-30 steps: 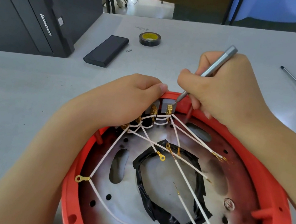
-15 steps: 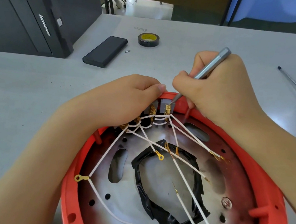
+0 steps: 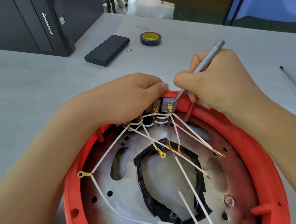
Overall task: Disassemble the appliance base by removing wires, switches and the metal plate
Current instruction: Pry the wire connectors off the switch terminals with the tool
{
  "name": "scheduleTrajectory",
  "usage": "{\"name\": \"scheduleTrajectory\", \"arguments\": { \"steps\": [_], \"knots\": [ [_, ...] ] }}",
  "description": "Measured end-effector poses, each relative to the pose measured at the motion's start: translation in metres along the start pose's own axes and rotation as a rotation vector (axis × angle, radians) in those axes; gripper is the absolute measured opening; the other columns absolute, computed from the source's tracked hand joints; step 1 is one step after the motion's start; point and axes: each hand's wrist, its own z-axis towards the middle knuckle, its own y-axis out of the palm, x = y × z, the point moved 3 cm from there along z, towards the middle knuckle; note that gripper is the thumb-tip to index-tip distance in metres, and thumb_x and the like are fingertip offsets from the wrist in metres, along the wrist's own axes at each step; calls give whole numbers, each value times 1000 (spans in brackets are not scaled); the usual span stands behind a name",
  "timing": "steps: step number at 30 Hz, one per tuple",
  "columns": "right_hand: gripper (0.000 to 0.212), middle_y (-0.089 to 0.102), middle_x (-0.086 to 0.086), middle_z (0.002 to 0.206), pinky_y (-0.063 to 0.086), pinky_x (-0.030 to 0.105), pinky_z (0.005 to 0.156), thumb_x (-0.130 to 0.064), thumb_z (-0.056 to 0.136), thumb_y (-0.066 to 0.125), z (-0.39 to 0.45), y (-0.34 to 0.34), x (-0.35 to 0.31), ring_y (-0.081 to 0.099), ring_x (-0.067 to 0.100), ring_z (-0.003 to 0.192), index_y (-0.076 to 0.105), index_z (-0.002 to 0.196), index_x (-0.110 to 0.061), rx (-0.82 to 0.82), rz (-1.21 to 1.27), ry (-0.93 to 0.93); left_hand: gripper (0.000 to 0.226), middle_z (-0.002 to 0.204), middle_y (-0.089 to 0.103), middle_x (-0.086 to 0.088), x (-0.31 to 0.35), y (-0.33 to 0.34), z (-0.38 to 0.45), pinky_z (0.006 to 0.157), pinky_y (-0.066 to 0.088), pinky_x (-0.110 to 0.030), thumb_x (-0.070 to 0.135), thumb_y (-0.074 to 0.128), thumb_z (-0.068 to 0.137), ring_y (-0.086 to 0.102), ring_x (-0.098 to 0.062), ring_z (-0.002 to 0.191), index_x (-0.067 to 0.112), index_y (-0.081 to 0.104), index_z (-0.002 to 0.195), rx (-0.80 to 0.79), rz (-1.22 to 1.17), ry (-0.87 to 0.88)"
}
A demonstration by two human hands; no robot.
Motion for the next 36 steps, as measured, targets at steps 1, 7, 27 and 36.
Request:
{"name": "scheduleTrajectory", "arguments": {
  "steps": [1, 7, 27, 36],
  "knots": [
    [26, 47, 3, 37, 30, 15, 32, -8, 72, 62, 3, 0, 0, 36, 8, 26, 45, 54, -9, -27, 9, 15, 44, 56, 41, 8, 0, 0, 0, 38, 31, -13, 41, 33, 100, 36, -3, 39, 5, 58, 104, -3, -4, -2],
    [23, 41, -4, 32, 26, 13, 32, -16, 73, 62, 16, 9, 2, 33, 8, 24, 45, 58, -11, -99, -21, 101, 44, 50, 40, 9, 2, 1, 0, 35, 30, -9, 39, 33, 100, 38, -1, 34, 4, 57, 112, -9, -19, -21],
    [22, 47, 26, 58, 37, 33, 49, -9, 80, 59, -6, 6, -8, 41, 26, 48, 47, 63, 0, 92, -25, -223, 44, 40, 42, 14, 2, 1, 0, 33, 28, -10, 40, 32, 100, 35, -2, 30, 7, 59, 113, -37, -30, -18],
    [33, 35, -1, 49, 34, 14, 46, -10, 82, 59, -7, 9, -8, 42, 10, 50, 37, 57, -15, 104, -68, -297, 45, 56, 44, 5, 3, 0, -1, 39, 31, -14, 40, 32, 100, 34, -3, 36, 6, 59, 111, -25, -17, -6]
  ]
}}
